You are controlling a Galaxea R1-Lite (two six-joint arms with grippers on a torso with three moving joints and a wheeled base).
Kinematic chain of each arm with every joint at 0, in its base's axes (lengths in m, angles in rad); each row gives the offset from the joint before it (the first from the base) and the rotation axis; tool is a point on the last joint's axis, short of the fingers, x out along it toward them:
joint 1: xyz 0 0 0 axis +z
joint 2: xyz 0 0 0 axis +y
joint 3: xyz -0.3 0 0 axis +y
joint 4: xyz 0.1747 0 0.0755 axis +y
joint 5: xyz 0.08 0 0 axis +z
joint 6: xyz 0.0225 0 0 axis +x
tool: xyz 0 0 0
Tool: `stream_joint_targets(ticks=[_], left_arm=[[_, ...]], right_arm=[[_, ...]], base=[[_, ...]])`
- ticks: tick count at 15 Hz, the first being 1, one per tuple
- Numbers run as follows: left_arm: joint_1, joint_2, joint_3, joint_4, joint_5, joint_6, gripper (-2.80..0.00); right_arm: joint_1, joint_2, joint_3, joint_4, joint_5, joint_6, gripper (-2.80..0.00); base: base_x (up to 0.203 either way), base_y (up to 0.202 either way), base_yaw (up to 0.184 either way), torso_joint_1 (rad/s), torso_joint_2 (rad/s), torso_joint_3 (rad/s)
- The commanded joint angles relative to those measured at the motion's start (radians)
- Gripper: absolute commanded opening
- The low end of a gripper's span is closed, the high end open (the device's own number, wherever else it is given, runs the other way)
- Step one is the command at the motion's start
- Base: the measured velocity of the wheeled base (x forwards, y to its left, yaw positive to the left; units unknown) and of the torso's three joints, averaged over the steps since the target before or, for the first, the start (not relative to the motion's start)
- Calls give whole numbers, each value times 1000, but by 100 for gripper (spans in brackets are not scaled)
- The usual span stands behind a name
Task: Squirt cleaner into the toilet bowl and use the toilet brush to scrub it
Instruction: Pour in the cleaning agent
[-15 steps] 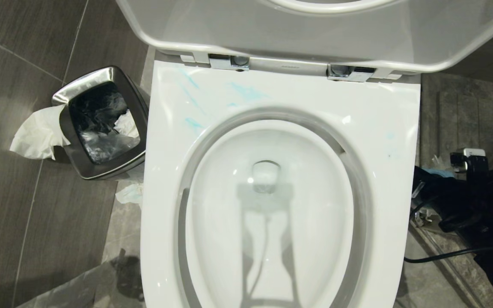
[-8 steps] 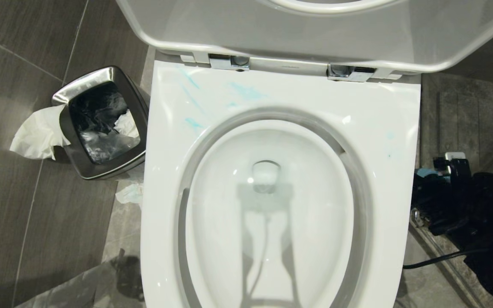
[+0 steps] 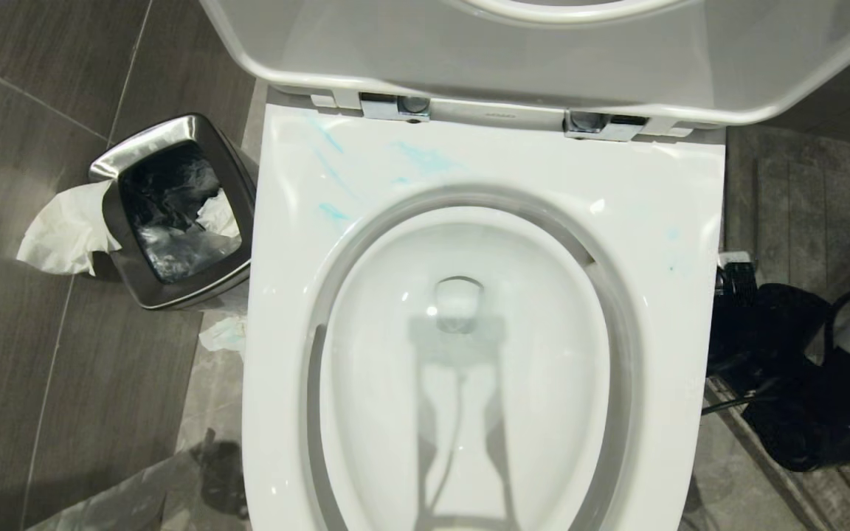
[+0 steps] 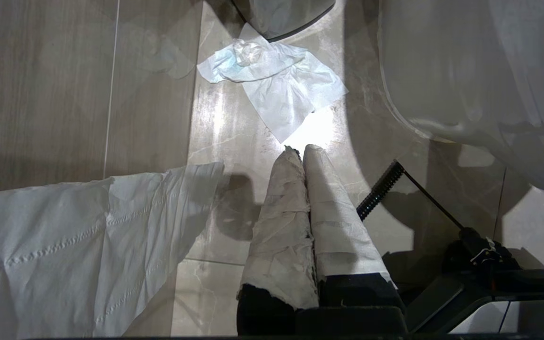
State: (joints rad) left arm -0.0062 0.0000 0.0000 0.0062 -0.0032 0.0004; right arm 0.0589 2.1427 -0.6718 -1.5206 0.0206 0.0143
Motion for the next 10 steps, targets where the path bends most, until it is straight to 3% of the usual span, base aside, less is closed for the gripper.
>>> stream_joint_targets(ticks=[1,10], left_arm=[[-1,2,0,0,0,0,-280],[-1,2,0,1,0,0,-280]], right_arm=[[3,74,-119,-9,-9,0,0],[44,107,-266,-9,-22,40,0]], base=[[0,0,0,0,0,0],[0,0,0,0,0,0]])
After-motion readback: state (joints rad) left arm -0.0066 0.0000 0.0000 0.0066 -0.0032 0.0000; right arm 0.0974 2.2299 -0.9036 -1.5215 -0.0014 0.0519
